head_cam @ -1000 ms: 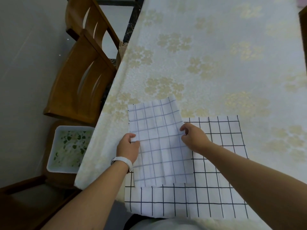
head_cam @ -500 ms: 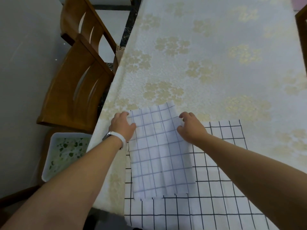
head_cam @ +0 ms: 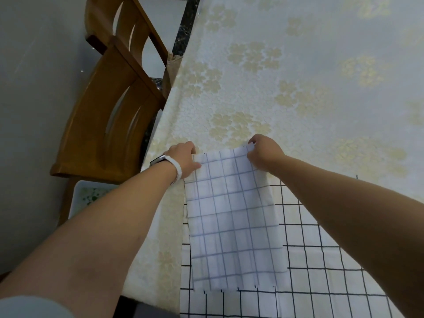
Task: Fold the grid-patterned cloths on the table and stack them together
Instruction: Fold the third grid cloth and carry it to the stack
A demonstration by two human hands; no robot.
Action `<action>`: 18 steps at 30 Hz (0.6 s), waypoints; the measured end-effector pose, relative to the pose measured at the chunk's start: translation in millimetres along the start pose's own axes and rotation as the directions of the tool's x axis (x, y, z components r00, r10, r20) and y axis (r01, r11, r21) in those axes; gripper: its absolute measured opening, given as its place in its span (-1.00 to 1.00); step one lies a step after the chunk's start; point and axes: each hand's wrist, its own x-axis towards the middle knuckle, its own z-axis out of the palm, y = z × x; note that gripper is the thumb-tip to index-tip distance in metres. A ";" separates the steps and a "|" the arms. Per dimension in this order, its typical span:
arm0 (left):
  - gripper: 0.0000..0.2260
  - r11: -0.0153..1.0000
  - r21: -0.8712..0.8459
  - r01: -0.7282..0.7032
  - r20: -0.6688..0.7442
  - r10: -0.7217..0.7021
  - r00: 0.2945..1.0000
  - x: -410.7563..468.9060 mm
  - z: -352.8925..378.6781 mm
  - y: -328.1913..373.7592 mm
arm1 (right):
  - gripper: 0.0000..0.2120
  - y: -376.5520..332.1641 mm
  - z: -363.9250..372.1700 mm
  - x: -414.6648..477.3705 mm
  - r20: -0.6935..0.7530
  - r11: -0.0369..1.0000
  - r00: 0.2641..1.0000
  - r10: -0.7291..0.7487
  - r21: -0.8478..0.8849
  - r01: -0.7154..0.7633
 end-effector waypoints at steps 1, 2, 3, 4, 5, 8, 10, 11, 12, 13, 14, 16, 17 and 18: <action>-0.79 1.000 -0.012 -0.011 -0.012 0.011 1.000 0.0 -0.5 -0.4 | -0.67 -0.8 -0.7 1.2 0.003 1.000 1.000 0.009 -0.003 -0.009; -0.83 0.999 -0.026 -0.023 -0.024 0.022 0.999 -0.6 -0.7 -0.7 | -0.67 -1.3 -2.0 1.4 0.007 1.000 1.000 0.019 0.002 -0.019; -0.86 0.998 -0.047 -0.032 -0.030 0.031 0.999 -2.0 -0.4 -0.7 | -0.65 -1.5 -3.8 0.6 0.010 1.000 1.000 0.027 0.010 -0.027; -0.87 0.996 -0.075 -0.038 -0.034 0.035 0.999 -4.3 -0.1 -0.3 | -0.62 -1.3 -6.3 -0.5 0.010 0.999 0.999 0.031 0.020 -0.031; -0.88 0.993 -0.106 -0.043 -0.042 0.039 0.998 -7.4 -0.1 0.2 | -0.61 -1.0 -9.6 -1.8 0.010 0.999 1.000 0.030 0.035 -0.030; -0.92 0.979 -0.187 -0.081 -0.093 0.065 0.994 -18.2 -2.0 0.7 | -0.73 -0.1 -21.1 -6.9 0.018 0.992 1.000 0.015 0.125 -0.017; -0.93 0.965 -0.231 -0.127 -0.140 0.097 0.985 -25.1 -4.9 -0.1 | -0.82 -0.2 -29.1 -12.6 0.001 0.986 1.000 0.000 0.166 0.000; -0.93 0.957 -0.243 -0.155 -0.170 0.116 0.979 -28.2 -7.0 -0.7 | -0.82 -0.6 -33.0 -16.5 -0.017 0.984 1.000 -0.015 0.179 0.018; -0.92 0.952 -0.245 -0.186 -0.201 0.137 0.970 -31.5 -9.5 -1.3 | -0.82 -1.2 -36.7 -20.9 -0.037 0.982 0.999 -0.036 0.184 0.042; -0.92 0.947 -0.236 -0.216 -0.231 0.161 0.960 -35.4 -12.6 -1.7 | -0.81 -2.1 -40.4 -26.0 -0.058 0.982 0.996 -0.062 0.177 0.071; -0.91 0.942 -0.227 -0.245 -0.259 0.185 0.948 -40.1 -16.3 -1.4 | -0.82 -3.0 -44.2 -31.7 -0.079 0.982 0.993 -0.088 0.161 0.100; -0.90 0.922 -0.225 -0.314 -0.306 0.239 0.921 -51.1 -23.5 0.5 | -0.83 -3.5 -52.5 -45.9 -0.112 0.981 0.984 -0.135 0.122 0.149; -0.90 0.908 -0.227 -0.351 -0.333 0.266 0.905 -57.8 -26.9 1.7 | -0.83 -2.8 -56.3 -53.4 -0.122 0.980 0.980 -0.155 0.109 0.169; -0.90 0.894 -0.226 -0.387 -0.359 0.293 0.886 -64.6 -29.6 2.5 | -0.83 -1.5 -59.6 -61.1 -0.130 0.978 0.977 -0.170 0.102 0.184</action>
